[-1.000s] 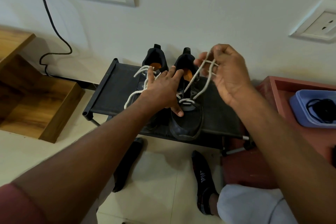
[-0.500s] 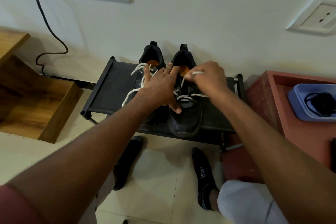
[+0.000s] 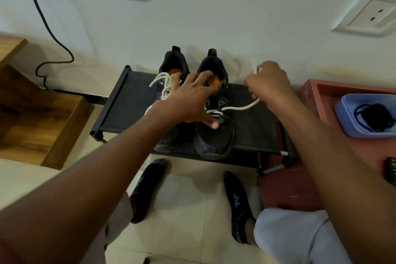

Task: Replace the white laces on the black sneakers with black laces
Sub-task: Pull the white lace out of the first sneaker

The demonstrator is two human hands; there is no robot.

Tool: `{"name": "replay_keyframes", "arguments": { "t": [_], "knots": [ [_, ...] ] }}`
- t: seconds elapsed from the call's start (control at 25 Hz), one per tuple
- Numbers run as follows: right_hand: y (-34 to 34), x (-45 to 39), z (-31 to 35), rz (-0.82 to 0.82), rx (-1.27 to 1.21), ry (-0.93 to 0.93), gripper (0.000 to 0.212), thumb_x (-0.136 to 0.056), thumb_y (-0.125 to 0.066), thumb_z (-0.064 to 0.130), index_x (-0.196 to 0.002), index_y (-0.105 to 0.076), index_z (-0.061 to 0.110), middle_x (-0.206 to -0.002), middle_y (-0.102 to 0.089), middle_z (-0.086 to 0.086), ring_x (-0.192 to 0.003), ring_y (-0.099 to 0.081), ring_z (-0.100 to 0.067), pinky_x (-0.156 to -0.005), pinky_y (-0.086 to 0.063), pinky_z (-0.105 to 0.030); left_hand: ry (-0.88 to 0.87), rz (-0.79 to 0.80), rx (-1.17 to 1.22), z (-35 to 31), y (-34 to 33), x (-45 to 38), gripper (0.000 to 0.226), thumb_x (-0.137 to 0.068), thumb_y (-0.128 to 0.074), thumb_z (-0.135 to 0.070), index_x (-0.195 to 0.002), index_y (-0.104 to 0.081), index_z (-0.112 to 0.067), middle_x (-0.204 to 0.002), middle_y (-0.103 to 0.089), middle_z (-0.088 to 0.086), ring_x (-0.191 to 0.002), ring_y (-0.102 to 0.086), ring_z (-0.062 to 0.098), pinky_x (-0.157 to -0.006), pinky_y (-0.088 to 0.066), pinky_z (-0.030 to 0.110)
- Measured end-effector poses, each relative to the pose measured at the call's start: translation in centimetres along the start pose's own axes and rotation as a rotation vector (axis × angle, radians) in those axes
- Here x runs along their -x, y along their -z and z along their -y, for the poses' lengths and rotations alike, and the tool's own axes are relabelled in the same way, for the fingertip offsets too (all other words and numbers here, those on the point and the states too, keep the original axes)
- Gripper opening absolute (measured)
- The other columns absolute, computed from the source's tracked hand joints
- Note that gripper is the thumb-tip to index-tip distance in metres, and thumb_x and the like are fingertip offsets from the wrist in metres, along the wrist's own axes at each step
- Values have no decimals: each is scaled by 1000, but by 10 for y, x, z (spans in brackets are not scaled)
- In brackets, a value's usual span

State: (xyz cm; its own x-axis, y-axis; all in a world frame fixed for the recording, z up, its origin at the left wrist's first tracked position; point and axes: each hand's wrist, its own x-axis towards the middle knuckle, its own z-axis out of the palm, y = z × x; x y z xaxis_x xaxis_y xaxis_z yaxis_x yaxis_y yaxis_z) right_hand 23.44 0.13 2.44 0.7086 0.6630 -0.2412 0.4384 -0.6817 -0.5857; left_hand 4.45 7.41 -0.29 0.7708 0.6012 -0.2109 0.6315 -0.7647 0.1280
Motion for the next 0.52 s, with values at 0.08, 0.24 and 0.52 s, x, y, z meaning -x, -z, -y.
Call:
{"name": "replay_keyframes", "arguments": {
  "t": [0.08, 0.24, 0.52],
  "knots": [
    [1, 5, -6, 174, 451, 51, 51, -84, -78, 31, -124, -60, 6, -116, -64, -15, -108, -64, -37, -89, -56, -45, 6, -61, -9, -7, 3, 0, 68, -81, -69, -73, -138, -60, -36, -152, -27, 4, -142, -26, 35, -117, -25, 62],
    [3, 22, 0, 402, 499, 380, 111, -77, -92, 40, -162, -23, 29, -157, -24, -9, -146, -28, -36, -116, -39, -54, 16, -110, 2, -14, 5, -1, 44, -86, -73, -62, -121, -74, -35, -146, -34, 2, -133, -31, 33, -107, -36, 53],
    [-28, 28, -4, 565, 538, 410, 136, -57, -98, 57, -157, -5, 50, -158, -25, -8, -147, -34, -40, -112, -44, -61, -55, -244, 248, -7, -8, -10, 7, -86, -79, -22, -89, -82, -17, -145, -47, 3, -123, -40, 30, -94, -26, 26]
  ]
}}
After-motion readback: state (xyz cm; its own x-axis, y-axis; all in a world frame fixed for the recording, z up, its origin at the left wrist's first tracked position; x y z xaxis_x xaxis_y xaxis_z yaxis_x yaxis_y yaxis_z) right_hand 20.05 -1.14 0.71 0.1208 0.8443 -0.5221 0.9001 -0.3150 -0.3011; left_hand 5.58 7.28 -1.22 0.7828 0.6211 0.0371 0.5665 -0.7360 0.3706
